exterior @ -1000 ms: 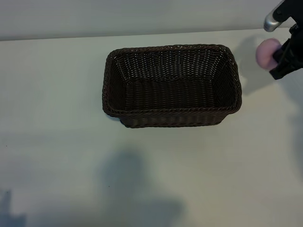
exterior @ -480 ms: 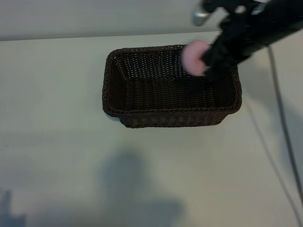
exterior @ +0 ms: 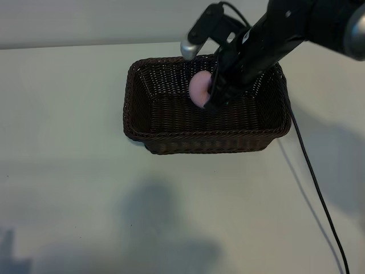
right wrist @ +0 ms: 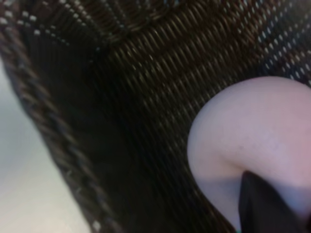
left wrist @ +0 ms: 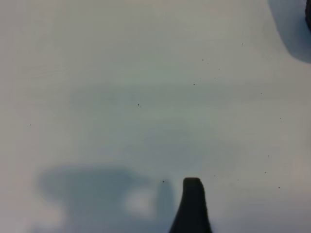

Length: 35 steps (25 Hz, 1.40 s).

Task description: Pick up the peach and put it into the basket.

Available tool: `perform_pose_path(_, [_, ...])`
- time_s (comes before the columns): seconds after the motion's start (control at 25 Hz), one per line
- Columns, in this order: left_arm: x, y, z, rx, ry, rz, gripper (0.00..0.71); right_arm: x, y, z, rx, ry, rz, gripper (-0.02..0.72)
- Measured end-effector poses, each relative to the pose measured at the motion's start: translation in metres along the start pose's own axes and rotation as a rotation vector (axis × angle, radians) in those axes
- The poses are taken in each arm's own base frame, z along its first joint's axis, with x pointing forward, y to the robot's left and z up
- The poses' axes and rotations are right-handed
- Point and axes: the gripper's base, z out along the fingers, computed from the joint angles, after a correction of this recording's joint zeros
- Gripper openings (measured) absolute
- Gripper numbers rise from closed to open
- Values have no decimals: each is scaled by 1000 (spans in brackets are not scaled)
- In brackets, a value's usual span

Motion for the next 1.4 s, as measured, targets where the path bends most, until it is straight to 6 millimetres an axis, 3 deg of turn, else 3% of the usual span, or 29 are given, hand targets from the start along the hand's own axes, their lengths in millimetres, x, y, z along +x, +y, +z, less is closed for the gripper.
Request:
perform_pose_path(0.12, [0,-1,0,10,0,-4,594,4,-3,17,-1,17,19,156])
perform_pose_path(0.4, [0,0,0,0,0,0,593,4,-3,17,6,14,32,614])
perform_pose_path(0.48, [0,0,0,0,0,0,593,2,-3,13,11,4,38,685])
perform_pose_path(0.64, [0,0,0,1,0,0,593,-6,-4,-6,38,-36,86,705])
perform_pose_path(0.76, [0,0,0,0,0,0,593,-14,-13,-33,101,-57,131,698])
perform_pose_path(0.84, [0,-1,0,10,0,-4,593,-15,-31,-57,178,-65,188,693])
perform_pose_path(0.96, [0,0,0,0,0,0,593,-3,-72,-90,312,-69,310,687])
perform_pose_path(1.04, [0,0,0,0,0,0,593,14,-102,-107,388,-72,409,678])
perform_pose_path(1.16, [0,-1,0,10,0,-4,593,56,-150,-133,490,-55,552,660])
perform_pose_path(1.28, [0,0,0,0,0,0,593,105,-187,-160,580,-34,685,637])
perform_pose_path(1.4, [0,0,0,0,0,0,593,153,-212,-187,650,-8,819,615])
